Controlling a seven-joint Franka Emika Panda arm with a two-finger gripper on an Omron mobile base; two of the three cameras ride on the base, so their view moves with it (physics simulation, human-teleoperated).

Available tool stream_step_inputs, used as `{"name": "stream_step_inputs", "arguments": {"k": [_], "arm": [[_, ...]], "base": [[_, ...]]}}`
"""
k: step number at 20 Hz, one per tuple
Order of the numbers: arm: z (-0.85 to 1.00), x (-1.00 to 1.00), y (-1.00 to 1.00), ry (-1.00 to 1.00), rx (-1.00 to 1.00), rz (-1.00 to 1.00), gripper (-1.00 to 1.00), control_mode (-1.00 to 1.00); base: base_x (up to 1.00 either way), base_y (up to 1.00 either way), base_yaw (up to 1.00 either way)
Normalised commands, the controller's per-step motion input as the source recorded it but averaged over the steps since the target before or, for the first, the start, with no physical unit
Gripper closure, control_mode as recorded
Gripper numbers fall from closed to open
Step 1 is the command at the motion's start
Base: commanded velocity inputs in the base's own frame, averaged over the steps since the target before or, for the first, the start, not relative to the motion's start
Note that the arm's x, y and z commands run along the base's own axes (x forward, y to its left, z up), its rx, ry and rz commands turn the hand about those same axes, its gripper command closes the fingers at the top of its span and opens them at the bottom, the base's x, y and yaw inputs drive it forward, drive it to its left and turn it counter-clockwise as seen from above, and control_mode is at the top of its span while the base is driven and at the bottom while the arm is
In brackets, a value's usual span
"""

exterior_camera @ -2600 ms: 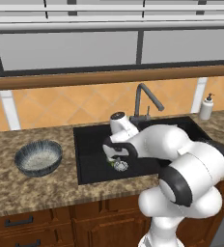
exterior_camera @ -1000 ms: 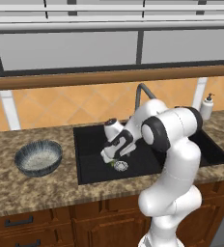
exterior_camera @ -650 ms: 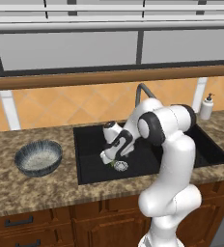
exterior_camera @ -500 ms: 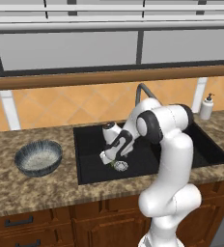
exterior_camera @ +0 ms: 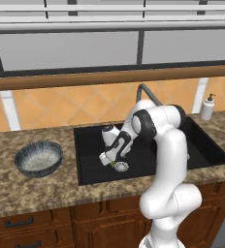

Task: Pick the broccoli from the sink and place it in the bowl. Then pick the bowl and place it in the microwave. Then close the microwave door and press the start button.

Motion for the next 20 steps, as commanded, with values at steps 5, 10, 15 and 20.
{"name": "stream_step_inputs", "arguments": {"k": [5,10,15,20], "arm": [[-0.30,0.37,0.05,0.00,0.00,0.04,-1.00,-1.00],[-0.29,0.29,0.08,0.00,0.00,0.05,-1.00,-1.00],[-0.10,0.30,0.01,-0.01,0.00,0.03,-1.00,-1.00],[-0.11,0.32,0.00,-0.01,0.00,0.02,-1.00,-1.00]], "base": [[0.00,0.00,0.00],[0.00,0.00,0.00],[0.00,0.00,0.00],[0.00,0.00,0.00]]}}
